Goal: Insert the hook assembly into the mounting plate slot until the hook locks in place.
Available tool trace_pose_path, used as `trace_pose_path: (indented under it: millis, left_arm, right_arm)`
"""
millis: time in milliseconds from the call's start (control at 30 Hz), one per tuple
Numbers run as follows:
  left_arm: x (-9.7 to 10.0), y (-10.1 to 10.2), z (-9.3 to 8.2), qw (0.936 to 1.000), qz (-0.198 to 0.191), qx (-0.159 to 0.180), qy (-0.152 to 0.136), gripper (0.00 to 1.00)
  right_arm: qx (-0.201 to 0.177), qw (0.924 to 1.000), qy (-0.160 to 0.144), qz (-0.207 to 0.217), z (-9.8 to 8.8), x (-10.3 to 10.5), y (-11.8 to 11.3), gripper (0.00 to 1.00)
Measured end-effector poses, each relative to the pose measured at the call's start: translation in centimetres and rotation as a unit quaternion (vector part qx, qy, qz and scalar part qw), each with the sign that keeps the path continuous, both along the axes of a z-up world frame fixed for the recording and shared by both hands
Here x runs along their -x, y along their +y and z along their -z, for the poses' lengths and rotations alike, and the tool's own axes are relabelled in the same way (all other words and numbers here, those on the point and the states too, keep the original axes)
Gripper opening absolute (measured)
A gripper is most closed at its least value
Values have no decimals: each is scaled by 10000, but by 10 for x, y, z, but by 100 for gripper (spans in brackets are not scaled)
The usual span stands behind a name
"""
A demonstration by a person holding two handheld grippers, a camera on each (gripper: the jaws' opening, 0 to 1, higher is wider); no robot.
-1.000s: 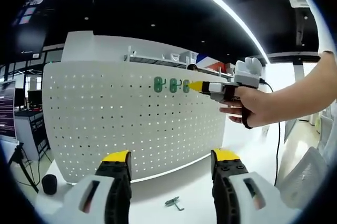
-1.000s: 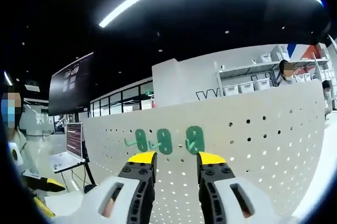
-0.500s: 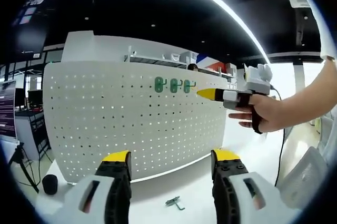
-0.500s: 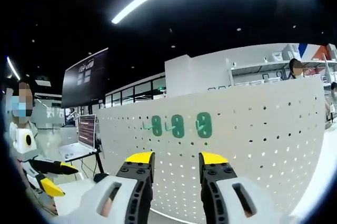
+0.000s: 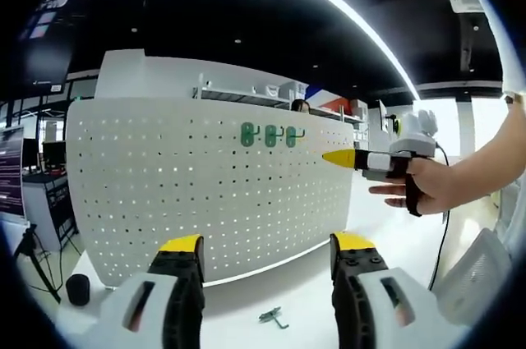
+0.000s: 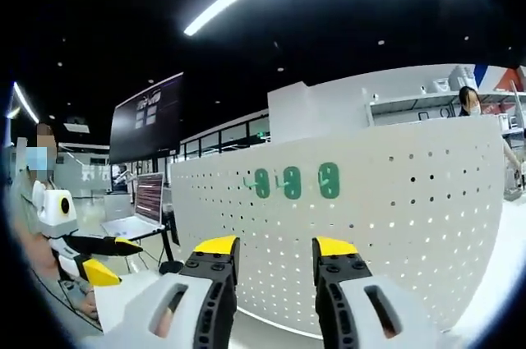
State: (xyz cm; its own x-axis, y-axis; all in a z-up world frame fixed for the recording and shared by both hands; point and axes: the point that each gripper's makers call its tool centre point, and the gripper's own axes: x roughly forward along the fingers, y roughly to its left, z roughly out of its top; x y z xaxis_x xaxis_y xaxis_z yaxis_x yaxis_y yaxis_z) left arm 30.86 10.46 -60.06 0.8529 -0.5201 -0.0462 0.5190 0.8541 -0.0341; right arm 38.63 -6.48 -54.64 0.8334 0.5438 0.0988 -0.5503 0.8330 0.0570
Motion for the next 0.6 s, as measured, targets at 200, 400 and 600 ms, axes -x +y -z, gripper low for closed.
trace_pose_path:
  millis: [200, 400, 600]
  left_arm:
    - [2, 2, 1, 10000, -1, -24, -7, 64]
    - [3, 5, -1, 10000, 8, -27, -48, 64]
    - [4, 6, 0, 10000, 13, -15, -43, 65]
  right_arm:
    - [33, 9999, 12, -96, 6, 12, -2, 35]
    - [67, 9998, 80, -140, 15, 26, -7, 36]
    - [90, 9998, 144, -134, 23, 36, -13, 36]
